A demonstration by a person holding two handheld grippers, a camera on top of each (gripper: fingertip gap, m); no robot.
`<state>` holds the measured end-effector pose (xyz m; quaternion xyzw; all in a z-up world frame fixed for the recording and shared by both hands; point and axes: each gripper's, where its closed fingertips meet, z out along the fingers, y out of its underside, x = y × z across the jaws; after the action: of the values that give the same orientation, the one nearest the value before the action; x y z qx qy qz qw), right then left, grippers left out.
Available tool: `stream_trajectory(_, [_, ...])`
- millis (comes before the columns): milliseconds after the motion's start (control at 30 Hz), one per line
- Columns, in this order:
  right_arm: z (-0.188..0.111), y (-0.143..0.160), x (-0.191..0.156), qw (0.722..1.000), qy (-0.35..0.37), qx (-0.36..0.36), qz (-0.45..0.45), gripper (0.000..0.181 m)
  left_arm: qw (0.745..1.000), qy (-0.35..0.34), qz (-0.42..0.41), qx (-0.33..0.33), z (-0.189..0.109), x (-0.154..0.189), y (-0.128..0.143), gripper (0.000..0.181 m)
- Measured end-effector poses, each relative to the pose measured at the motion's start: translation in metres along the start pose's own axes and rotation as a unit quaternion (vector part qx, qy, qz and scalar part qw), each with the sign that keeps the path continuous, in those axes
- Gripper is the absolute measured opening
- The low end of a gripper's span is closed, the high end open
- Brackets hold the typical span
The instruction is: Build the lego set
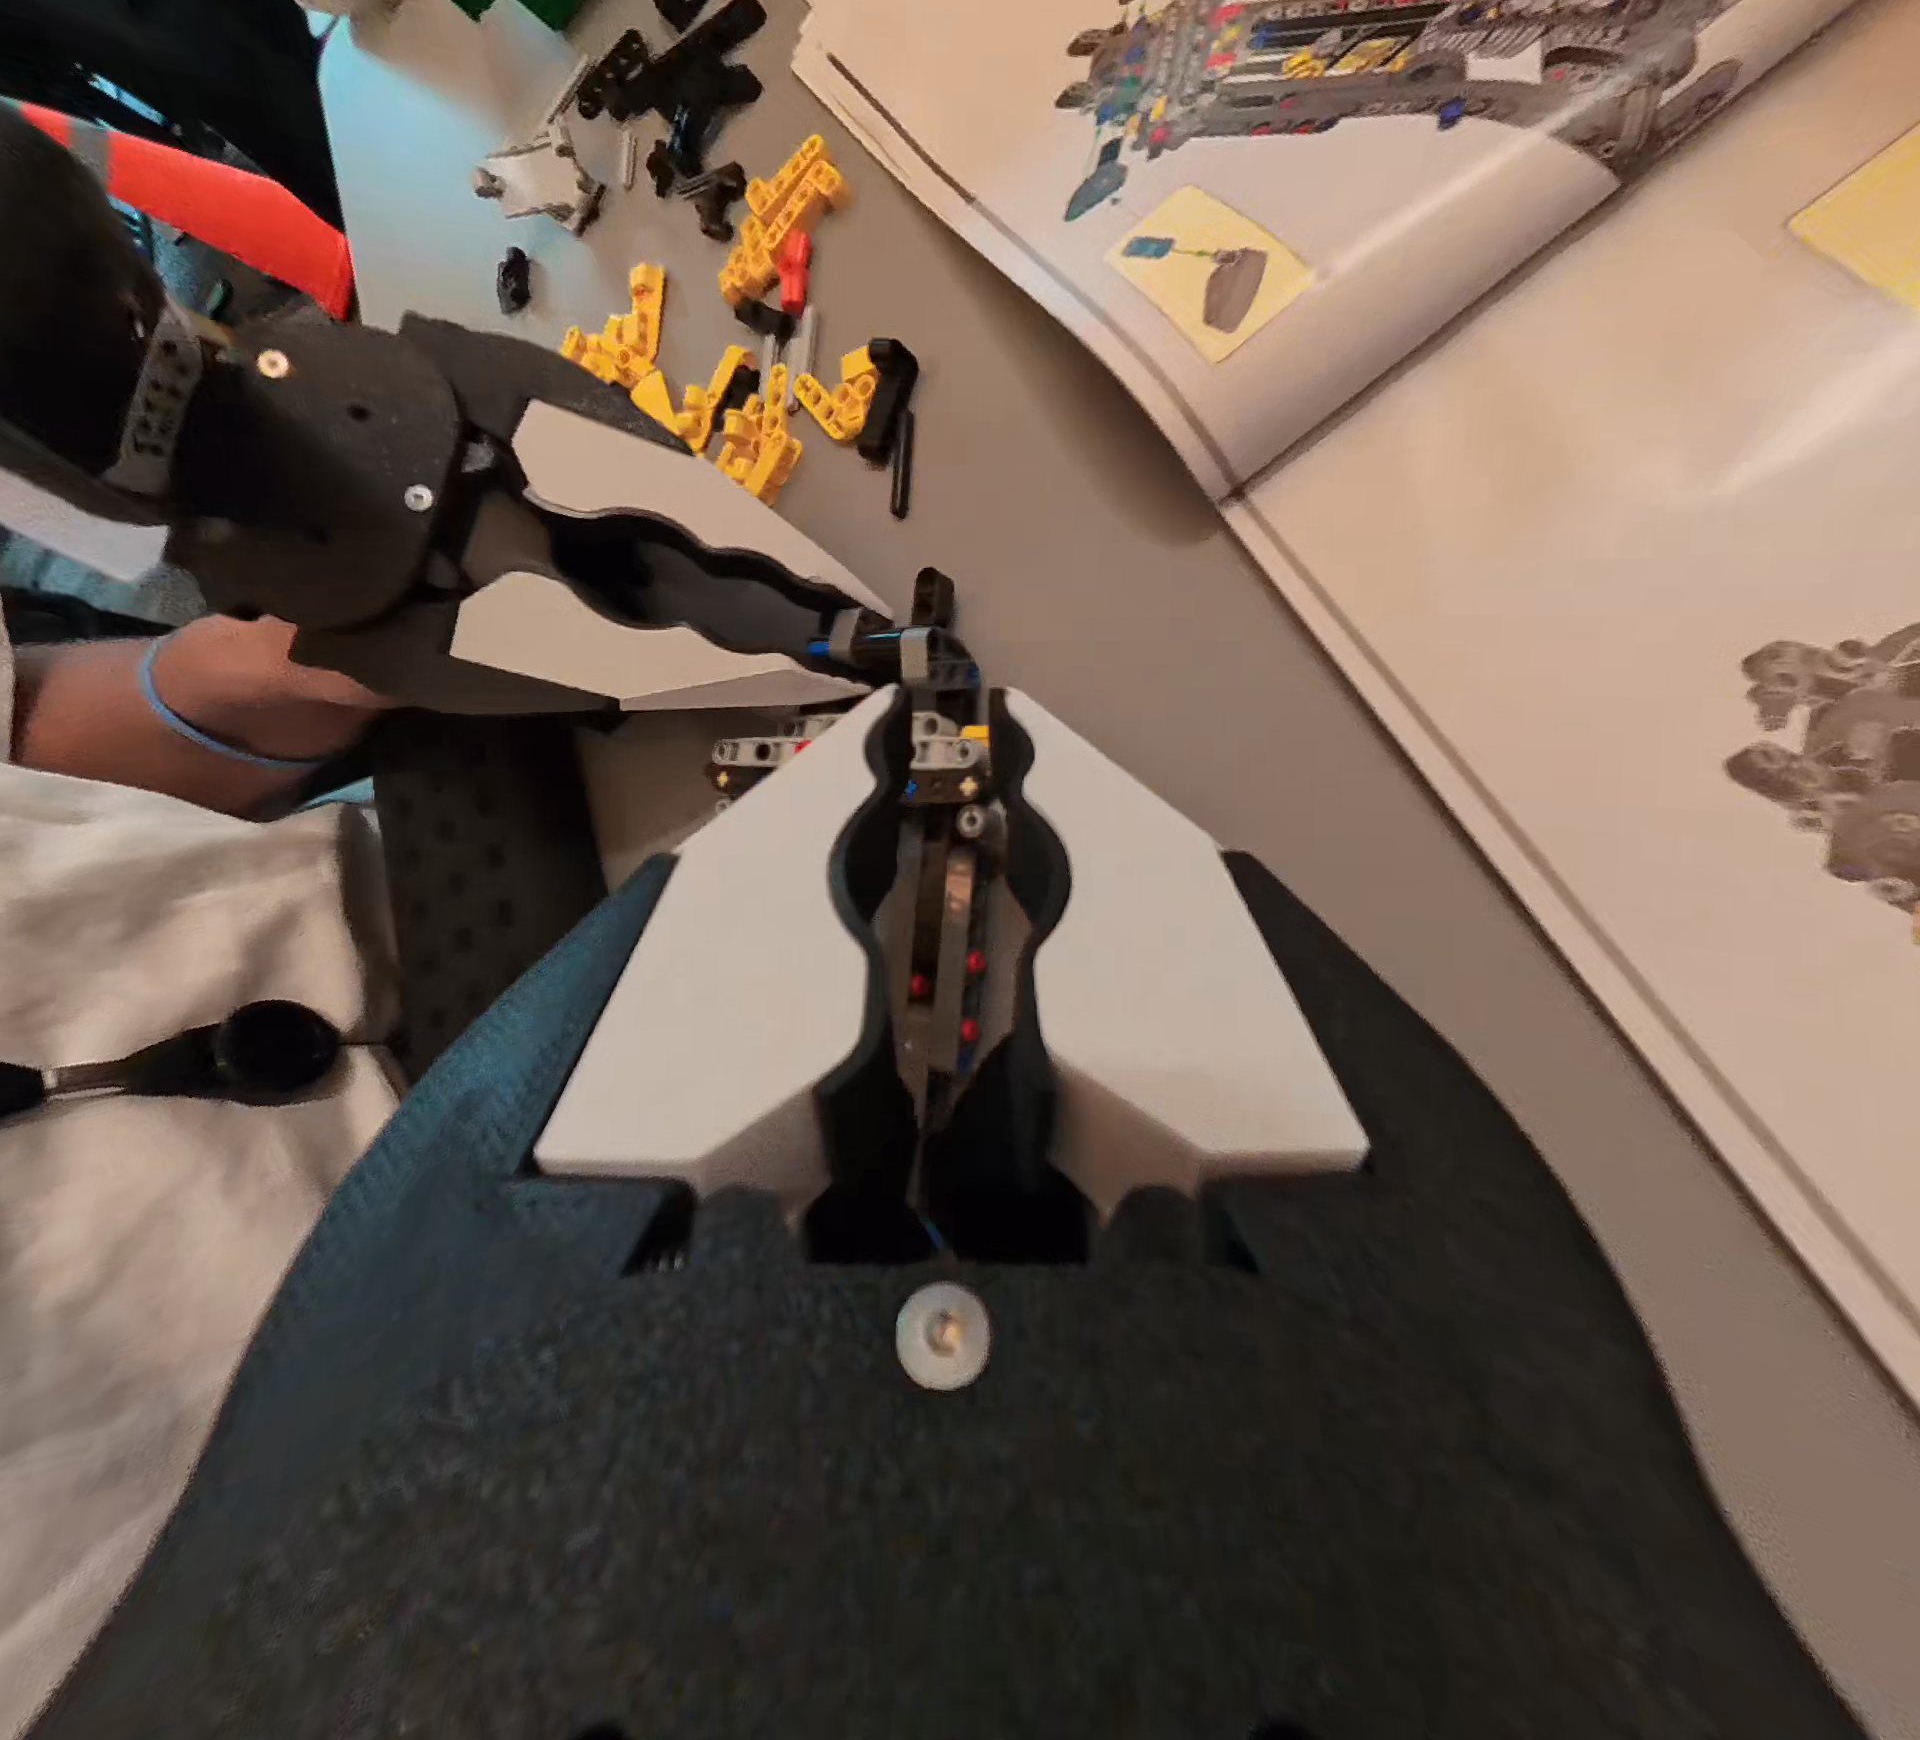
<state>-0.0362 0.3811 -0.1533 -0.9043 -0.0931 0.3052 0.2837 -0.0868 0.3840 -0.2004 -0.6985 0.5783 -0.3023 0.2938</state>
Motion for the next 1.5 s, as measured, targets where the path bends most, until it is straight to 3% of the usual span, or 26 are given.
stream_trajectory(167, [0.033,0.013,-0.001,0.994,0.063,-0.043,-0.080,0.017,1.000,-0.001,0.002,0.000,0.000,0.000,0.000,0.013])
stream_trajectory(267, [0.043,0.015,-0.005,0.992,0.049,-0.065,-0.095,0.012,1.000,-0.004,0.003,-0.001,0.000,0.000,0.000,0.013])
stream_trajectory(767, [0.047,0.018,-0.005,0.990,0.022,-0.104,-0.090,0.008,1.000,-0.002,0.000,-0.006,0.001,0.000,0.002,0.012])
stream_trajectory(867, [0.030,0.006,-0.005,0.992,0.041,-0.076,-0.095,0.012,1.000,-0.007,-0.004,0.004,0.000,-0.001,-0.001,0.012])
stream_trajectory(933, [0.000,0.003,-0.007,0.995,0.053,-0.037,-0.079,0.033,1.000,-0.016,-0.016,0.010,-0.002,-0.005,-0.003,0.012])
stream_trajectory(1067, [-0.045,0.044,-0.027,0.999,0.047,0.000,-0.027,0.040,0.997,-0.027,-0.070,0.035,-0.009,-0.015,-0.011,0.012])
stream_trajectory(1167, [-0.048,0.072,-0.042,0.995,0.091,0.012,-0.040,0.044,0.989,-0.056,-0.127,0.042,-0.013,-0.029,-0.012,0.012])
stream_trajectory(1267, [-0.037,0.078,-0.038,0.979,0.186,0.015,-0.087,0.043,0.983,-0.084,-0.156,0.044,-0.015,-0.037,-0.012,0.012])
stream_trajectory(1367, [-0.022,0.078,-0.023,0.967,0.231,0.001,-0.106,0.041,0.980,-0.105,-0.161,0.046,-0.016,-0.038,-0.015,0.012])
stream_trajectory(1500, [-0.024,0.071,-0.001,0.961,0.252,0.005,-0.114,0.019,0.979,-0.127,-0.155,0.041,-0.019,-0.037,-0.015,0.012])
